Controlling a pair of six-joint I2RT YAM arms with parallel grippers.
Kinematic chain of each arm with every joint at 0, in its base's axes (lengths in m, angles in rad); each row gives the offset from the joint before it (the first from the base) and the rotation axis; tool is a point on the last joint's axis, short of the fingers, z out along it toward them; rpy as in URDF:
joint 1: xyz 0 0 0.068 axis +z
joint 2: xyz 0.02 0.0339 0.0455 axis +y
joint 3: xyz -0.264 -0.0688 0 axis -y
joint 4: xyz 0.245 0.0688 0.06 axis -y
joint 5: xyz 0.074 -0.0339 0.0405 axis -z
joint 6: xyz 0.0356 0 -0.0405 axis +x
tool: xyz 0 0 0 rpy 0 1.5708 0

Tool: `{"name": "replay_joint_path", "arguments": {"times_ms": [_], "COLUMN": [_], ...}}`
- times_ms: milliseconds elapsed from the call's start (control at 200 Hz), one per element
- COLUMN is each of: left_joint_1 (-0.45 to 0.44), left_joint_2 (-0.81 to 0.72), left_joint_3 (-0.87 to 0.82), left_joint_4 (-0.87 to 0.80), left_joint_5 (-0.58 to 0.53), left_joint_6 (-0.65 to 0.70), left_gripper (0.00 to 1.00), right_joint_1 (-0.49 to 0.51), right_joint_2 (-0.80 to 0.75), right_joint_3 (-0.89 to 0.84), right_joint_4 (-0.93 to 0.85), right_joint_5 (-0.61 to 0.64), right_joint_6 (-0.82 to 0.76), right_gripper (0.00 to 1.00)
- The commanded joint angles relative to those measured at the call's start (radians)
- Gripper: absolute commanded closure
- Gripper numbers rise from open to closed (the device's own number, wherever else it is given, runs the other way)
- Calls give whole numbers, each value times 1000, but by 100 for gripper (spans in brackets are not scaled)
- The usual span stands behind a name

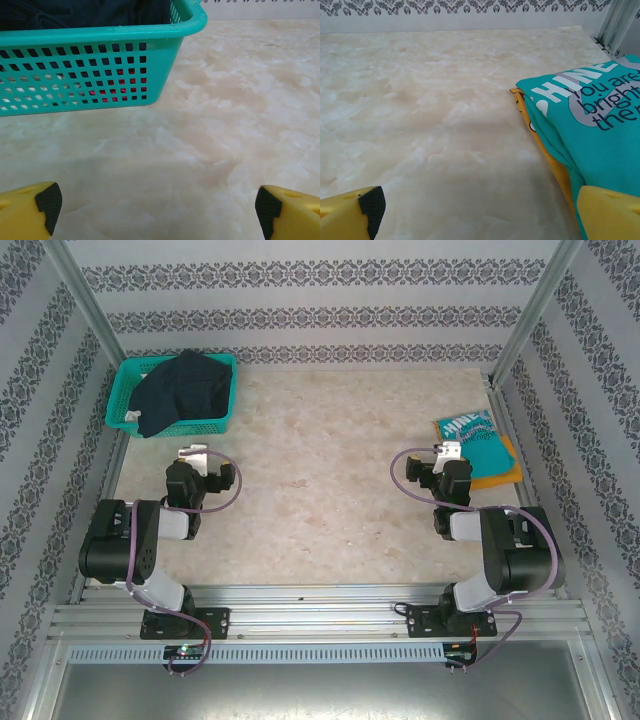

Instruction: Fold and stack the t-shirts

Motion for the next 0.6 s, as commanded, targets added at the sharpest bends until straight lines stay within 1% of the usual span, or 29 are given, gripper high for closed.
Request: {"name": "replay_joint_path", "arguments": {"times_ms": [0,410,465,595], "left_joint_1": [5,5,5,5], "left_joint_2": [-6,-5,-7,-7], "left_joint_3": [-6,-6,-7,-7], "left_joint_4": [-2,-2,-2,-1], "left_joint_5": [9,7,-19,-20], "left_joint_6": [-7,-7,-14,-13], "left_gripper": [0,0,0,0], "right_joint_1": [11,11,10,9], "right_joint_2": [-4,-5,-4,-4], "right_joint_3": [9,9,10,11], "right_joint_4": [15,16,14,14], "right_joint_5": [8,8,7,5], "right_joint_6": [-16,-16,-15,-14], "right_gripper": [2,2,2,2]}}
